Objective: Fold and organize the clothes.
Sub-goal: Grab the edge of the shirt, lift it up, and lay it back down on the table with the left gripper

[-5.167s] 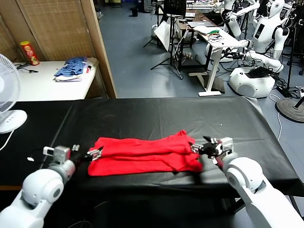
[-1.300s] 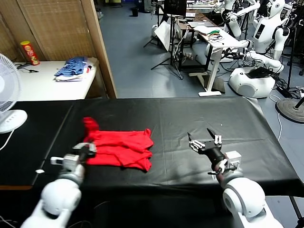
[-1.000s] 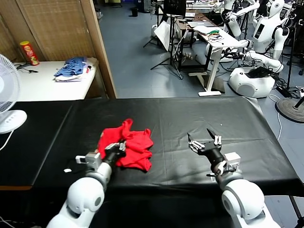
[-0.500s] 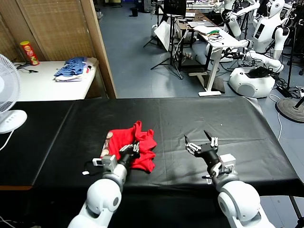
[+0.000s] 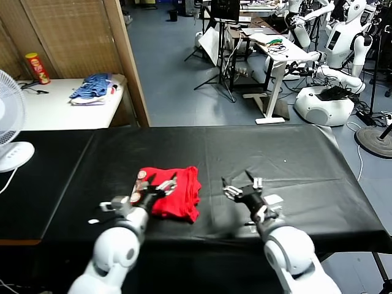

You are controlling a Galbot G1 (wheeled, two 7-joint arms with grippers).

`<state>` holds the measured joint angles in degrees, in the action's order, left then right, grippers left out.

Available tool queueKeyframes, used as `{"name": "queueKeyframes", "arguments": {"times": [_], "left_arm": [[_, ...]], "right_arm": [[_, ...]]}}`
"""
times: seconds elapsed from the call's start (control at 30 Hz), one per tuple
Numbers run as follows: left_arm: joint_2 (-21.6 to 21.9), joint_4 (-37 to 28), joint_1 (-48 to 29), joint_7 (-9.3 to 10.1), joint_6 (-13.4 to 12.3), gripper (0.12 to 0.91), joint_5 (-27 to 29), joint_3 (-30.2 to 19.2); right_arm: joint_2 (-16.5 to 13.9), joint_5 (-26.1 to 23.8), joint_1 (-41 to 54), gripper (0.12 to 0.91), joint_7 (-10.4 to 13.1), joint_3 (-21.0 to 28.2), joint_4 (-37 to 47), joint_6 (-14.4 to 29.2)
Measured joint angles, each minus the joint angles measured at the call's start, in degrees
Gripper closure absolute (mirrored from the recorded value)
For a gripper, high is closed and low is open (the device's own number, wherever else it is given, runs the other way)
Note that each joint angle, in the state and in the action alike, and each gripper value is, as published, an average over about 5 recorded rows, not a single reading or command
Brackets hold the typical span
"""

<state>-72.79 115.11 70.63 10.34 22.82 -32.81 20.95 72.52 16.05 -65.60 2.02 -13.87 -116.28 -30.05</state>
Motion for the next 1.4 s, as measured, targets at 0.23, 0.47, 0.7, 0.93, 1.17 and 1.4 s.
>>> {"name": "queueKeyframes", "arguments": {"times": [0.23, 0.47, 0.7, 0.93, 1.17, 1.4], "left_arm": [[3.13, -3.14, 2.35, -2.38, -2.16, 0.232, 4.74, 5.41], [3.21, -6.25, 3.73, -4.86, -2.46, 0.232, 2.45, 8.47], [3.16, -8.1, 3.4, -6.8, -2.26, 0.232, -5.49, 10.32], [2.97, -9.53, 2.75, -6.89, -1.1, 0.232, -15.38, 12.22], [2.09, -11.38, 2.53, -6.41, 0.6, 0.249, -22.93, 12.93], [1.9, -12.48, 2.12, -6.38, 0.9, 0.552, -25.18, 12.81]], "right_arm": [[2.83, -4.84, 7.46, 0.227, -1.9, 9.35, 9.99, 1.16], [6.04, -17.05, 8.94, 0.227, -0.48, 13.08, 17.25, 1.01], [7.7, -14.23, 8.15, 0.227, 2.77, 12.54, 17.49, 6.28], [5.89, -3.85, 5.83, 0.227, 3.89, 8.87, 10.03, 9.91], [3.17, 1.56, 3.89, 0.227, 4.73, 4.42, 2.26, 9.34], [2.58, 2.31, 2.49, 0.227, 4.74, 1.86, -0.36, 9.17]]}}
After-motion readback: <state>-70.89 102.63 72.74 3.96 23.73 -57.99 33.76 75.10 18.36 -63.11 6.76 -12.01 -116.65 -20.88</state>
